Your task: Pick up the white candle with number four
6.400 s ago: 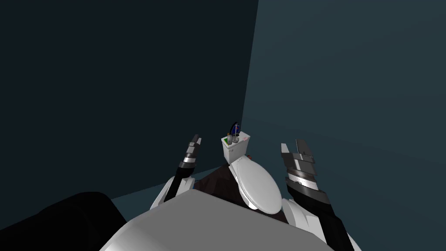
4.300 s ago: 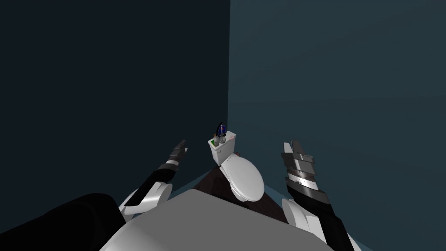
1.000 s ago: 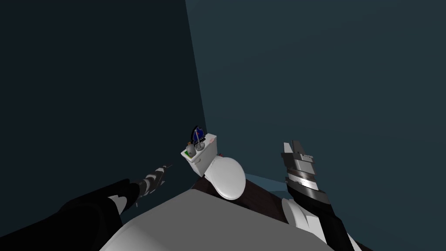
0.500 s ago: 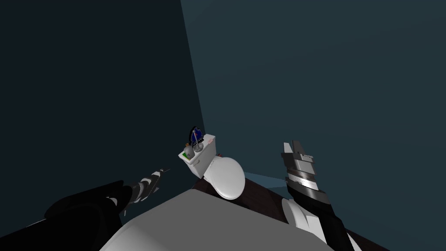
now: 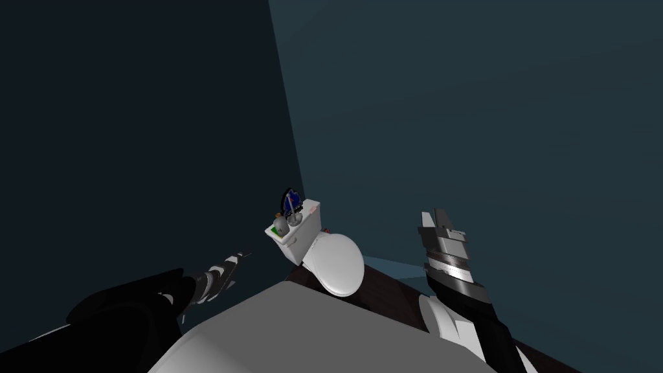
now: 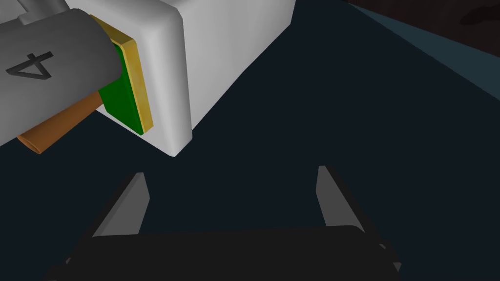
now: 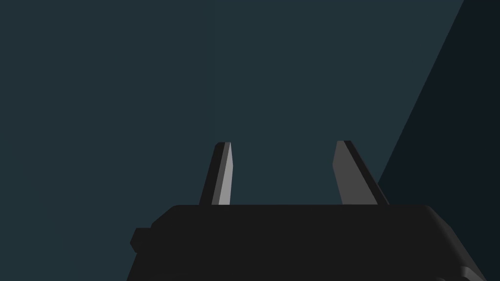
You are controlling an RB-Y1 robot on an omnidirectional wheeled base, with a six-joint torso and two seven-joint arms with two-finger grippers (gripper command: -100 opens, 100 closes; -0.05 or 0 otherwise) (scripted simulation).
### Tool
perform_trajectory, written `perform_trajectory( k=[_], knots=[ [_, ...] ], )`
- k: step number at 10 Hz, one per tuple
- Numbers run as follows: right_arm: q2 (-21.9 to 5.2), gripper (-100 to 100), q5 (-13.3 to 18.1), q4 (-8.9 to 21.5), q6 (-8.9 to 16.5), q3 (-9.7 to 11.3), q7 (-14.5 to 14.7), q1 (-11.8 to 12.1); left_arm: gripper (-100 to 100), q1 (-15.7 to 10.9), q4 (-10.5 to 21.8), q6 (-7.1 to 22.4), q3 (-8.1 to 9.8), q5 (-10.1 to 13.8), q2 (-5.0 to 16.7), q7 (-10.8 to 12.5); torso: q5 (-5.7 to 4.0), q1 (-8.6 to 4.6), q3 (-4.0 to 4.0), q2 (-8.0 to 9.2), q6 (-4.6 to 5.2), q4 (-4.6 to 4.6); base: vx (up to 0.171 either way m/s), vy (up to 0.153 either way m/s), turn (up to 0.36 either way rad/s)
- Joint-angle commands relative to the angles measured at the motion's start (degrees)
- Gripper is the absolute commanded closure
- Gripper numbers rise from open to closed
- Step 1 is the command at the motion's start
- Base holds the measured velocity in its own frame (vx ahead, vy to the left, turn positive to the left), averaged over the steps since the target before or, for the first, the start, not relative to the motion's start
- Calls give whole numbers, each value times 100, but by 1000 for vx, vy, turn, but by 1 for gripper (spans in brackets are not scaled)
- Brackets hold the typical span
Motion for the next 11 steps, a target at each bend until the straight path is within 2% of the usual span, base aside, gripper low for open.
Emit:
perform_trajectory(
  k=[1,3,4,8,11],
  knots=[
    [0,0,0,0,0,0,0,0,-100,0,1,-1,0,1,0,-1,0,0,0,0,0,0,0,4,-12],
    [0,0,0,0,0,0,0,0,-100,0,1,-1,0,1,0,-1,-1,-5,0,0,-1,0,0,-4,10],
    [0,0,0,0,0,0,0,0,-100,175,-43,98,-16,15,37,-186,-2,-9,0,-1,-2,0,2,-22,64],
    [0,0,0,0,0,0,0,0,-100,493,-86,330,19,123,152,-525,-2,-8,1,1,-1,0,1,-9,25],
    [0,0,0,0,0,0,0,0,-100,493,-86,330,19,123,152,-525,-1,-4,0,0,0,0,0,4,-11]
  ],
)
